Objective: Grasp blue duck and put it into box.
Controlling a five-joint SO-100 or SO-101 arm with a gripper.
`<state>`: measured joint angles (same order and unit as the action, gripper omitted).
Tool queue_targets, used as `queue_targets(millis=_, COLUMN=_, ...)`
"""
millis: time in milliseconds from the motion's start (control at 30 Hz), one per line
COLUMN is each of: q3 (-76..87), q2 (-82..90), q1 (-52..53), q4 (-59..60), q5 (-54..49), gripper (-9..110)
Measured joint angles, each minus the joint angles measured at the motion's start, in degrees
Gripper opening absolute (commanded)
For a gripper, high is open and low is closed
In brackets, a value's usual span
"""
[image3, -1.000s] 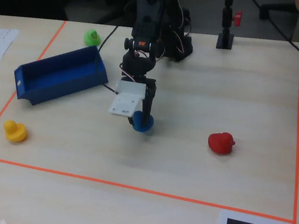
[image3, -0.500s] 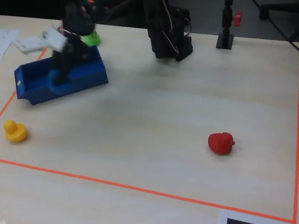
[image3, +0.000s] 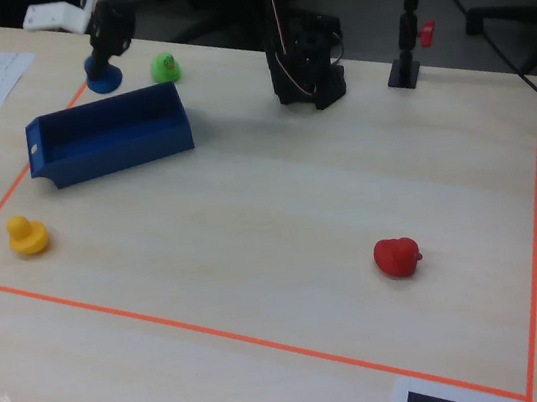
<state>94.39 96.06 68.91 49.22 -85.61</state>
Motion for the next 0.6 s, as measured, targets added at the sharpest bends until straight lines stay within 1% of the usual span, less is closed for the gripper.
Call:
queue_targets(millis=100, q3=2.46, q2=0.09, q1=-1.05, q4=-2.72, q5=-0.18, gripper=0)
queue_targets(millis=333, q3=8.79, q2=-2.99, q1=-0.79, q4=-14.77, q5=-2.02, gripper=0)
queue_targets(millis=600, q3=8.79, q2=-5.80, q1=-1.85, q4=-16.52, q5=-3.34, gripper=1)
